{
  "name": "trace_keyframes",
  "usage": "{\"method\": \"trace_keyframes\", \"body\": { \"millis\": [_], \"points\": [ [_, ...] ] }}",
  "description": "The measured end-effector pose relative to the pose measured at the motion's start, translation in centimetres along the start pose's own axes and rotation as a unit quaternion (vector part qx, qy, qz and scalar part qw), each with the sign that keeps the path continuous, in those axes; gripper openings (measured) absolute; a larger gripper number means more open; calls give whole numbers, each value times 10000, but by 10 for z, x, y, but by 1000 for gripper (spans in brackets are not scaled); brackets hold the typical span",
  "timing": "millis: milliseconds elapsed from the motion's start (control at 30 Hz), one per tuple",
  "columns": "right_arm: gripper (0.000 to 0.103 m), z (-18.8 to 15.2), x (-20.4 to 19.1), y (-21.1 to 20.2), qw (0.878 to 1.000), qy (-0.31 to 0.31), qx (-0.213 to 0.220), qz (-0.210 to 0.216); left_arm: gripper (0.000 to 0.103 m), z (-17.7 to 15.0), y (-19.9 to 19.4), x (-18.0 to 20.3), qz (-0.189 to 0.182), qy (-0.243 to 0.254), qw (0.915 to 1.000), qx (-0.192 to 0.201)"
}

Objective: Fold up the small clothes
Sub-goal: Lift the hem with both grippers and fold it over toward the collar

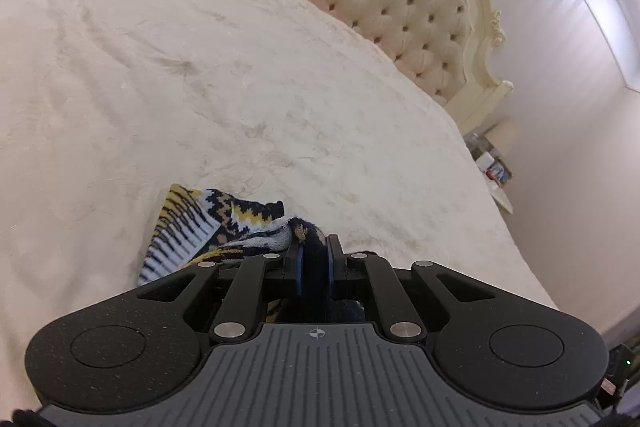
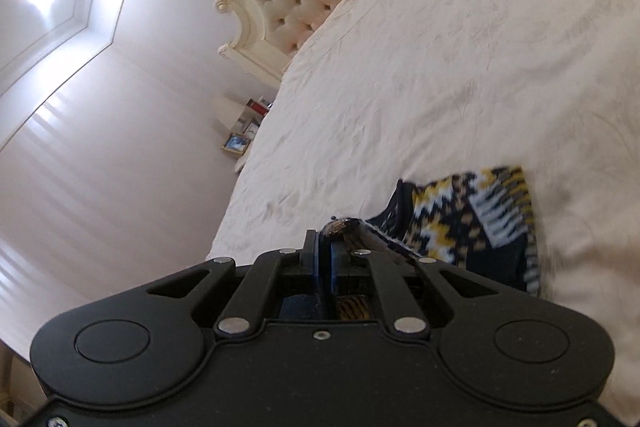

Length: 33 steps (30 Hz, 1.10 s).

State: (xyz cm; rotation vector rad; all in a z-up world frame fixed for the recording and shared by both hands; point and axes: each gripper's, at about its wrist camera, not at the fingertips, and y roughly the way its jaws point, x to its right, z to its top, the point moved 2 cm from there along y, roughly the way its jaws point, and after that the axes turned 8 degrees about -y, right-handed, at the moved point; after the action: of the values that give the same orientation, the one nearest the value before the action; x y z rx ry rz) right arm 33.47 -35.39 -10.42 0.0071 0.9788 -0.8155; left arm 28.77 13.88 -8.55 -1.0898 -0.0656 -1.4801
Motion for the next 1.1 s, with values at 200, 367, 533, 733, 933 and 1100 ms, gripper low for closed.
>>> {"method": "trace_keyframes", "body": {
  "millis": [200, 367, 533, 733, 933, 1100],
  "points": [
    [12, 9, 13, 33, 9986, 165, 50, -493, 10, 20, 40, -12, -49, -67, 9996, -264],
    [12, 14, 27, 58, 9956, 359, 24, -861, 10, 29, 75, -26, 48, -68, 9986, -522],
    [12, 14, 42, 85, 9908, 551, -142, -1229, 10, 36, 107, -39, 210, -110, 9969, -744],
    [20, 16, 55, 109, 9862, 552, -422, -1503, 13, 39, 135, -57, 496, -234, 9931, -1032],
    [32, 18, 63, 118, 9825, 375, -618, -1715, 29, 47, 142, -69, 719, -216, 9930, -912],
    [54, 26, 59, 113, 9827, 83, -502, -1780, 34, 63, 135, -61, 831, 158, 9933, -782]
  ]
}}
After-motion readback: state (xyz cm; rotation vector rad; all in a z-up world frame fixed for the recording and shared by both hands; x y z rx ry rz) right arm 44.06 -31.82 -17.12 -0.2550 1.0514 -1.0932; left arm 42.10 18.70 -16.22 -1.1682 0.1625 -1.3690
